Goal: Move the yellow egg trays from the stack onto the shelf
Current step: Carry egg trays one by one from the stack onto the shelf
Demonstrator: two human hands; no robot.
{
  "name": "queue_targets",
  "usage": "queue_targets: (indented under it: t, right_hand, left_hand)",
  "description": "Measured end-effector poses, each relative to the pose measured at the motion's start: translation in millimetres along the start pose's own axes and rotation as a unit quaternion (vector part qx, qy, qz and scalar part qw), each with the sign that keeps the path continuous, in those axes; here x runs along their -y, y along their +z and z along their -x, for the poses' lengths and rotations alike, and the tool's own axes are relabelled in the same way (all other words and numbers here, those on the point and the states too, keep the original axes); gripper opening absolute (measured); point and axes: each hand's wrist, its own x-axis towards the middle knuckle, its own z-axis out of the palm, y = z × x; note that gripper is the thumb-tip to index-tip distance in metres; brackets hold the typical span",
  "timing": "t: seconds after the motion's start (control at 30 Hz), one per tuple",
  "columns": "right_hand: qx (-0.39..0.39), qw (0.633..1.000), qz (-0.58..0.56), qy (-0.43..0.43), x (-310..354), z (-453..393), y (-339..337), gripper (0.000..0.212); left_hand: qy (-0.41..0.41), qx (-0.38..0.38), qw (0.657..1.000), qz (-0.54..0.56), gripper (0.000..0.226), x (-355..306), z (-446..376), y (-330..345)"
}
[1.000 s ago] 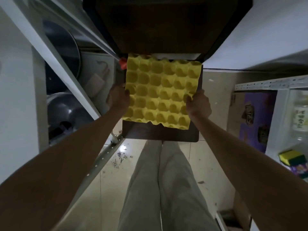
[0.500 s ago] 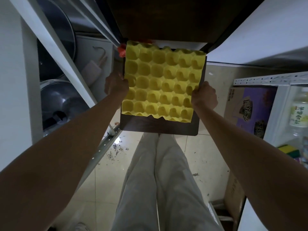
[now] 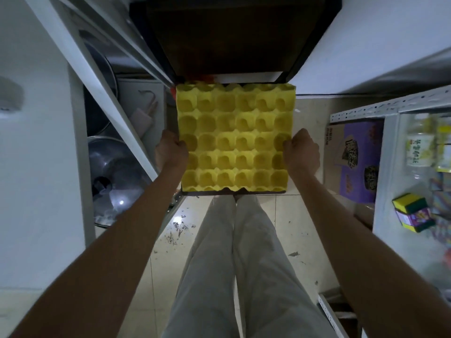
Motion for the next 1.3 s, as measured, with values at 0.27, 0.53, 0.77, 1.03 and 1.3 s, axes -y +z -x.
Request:
queue_targets:
  t: [0.27,0.53,0.77,1.03,1.3]
  right_hand:
    - [-0.062,0.987,-0.137,0.051,-100,119,-145,0.015]
    - [-0.166,0.921,-0.292,0.199,-185,251,-266,0.017]
    - [-0.282,0.859,-0.382,0.192,-280,357,-319,0.019]
    - [-0.352,0.797,-0.441,0.215,-376,423,-351,0.026]
    - [-0.359,0.733,-0.527,0.236,-411,398,-360,0.003]
  left_hand:
    - [0.123,0.073,0.985,0.102,0.033,-66,122,-39]
    - [0.291,0.115,0.939,0.146,0.011,-162,281,-64]
    - [0.370,0.175,0.906,0.107,0.012,-179,410,-60]
    - [0.423,0.219,0.877,0.071,0.013,-193,544,-31]
    - [0.477,0.259,0.839,0.037,0.007,-271,600,8]
